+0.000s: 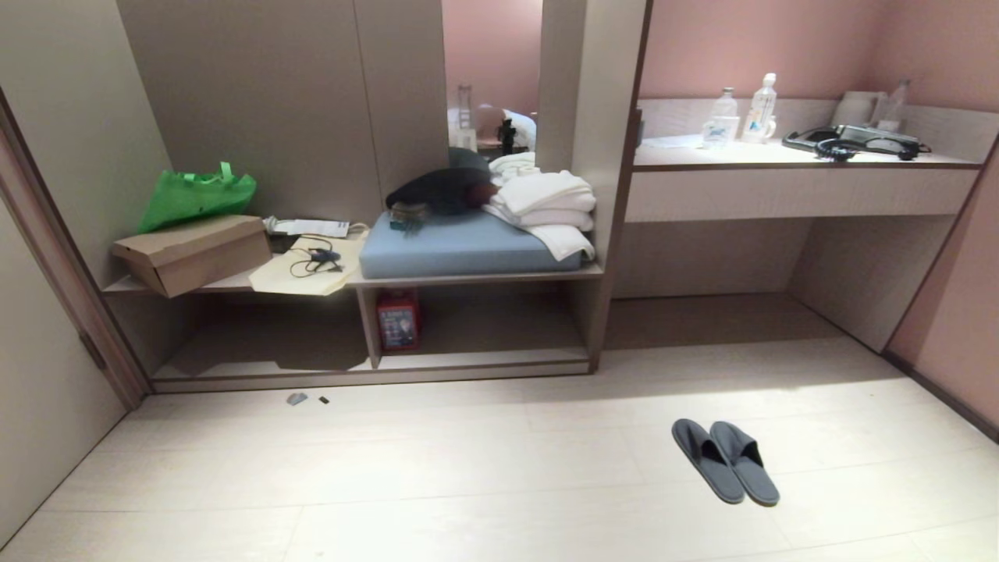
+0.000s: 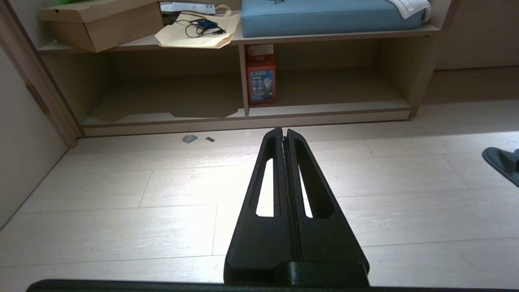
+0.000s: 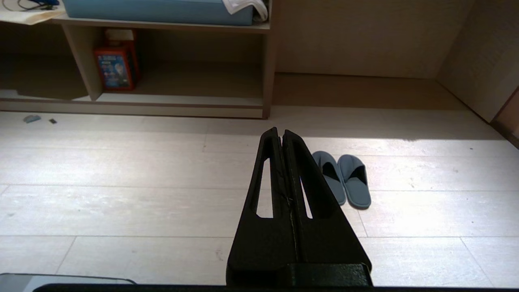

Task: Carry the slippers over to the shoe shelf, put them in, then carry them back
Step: Pick up the slippers on the floor

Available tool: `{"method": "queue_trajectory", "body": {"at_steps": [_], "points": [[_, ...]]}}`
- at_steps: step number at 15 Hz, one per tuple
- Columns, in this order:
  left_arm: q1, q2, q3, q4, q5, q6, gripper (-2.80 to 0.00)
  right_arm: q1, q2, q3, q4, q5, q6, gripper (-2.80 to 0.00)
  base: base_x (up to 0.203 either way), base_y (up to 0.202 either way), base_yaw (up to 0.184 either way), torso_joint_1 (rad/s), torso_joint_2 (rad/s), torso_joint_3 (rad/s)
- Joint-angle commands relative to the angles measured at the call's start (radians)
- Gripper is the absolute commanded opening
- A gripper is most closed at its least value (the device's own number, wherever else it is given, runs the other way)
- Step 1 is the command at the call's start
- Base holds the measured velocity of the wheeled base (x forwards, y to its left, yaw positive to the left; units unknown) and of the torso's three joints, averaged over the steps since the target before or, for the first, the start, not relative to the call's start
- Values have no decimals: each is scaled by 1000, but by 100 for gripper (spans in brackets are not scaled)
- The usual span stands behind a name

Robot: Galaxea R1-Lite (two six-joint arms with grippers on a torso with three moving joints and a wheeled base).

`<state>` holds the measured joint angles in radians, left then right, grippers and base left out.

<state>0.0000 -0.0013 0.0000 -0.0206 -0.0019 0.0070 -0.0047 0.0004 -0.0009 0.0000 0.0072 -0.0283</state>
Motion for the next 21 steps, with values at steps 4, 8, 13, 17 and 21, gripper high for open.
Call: {"method": "queue_trajectory", "body": {"at_steps": [4,8,13,17,21], "points": [[0,0,8,-1,0,-7,-280,0,0,-1,0,0,-4,-280,0,0,0,0,0,0],[0,0,8,-1,0,-7,-280,0,0,1,0,0,-4,-280,0,0,0,0,0,0],[0,0,8,-2,0,-5,-280,0,0,0,0,0,-4,-280,0,0,0,0,0,0],[0,0,8,-4,0,-4,-280,0,1,-1,0,0,-5,-280,0,0,0,0,0,0],[0,0,8,-2,0,-5,-280,0,1,1,0,0,-5,-280,0,0,0,0,0,0]]}}
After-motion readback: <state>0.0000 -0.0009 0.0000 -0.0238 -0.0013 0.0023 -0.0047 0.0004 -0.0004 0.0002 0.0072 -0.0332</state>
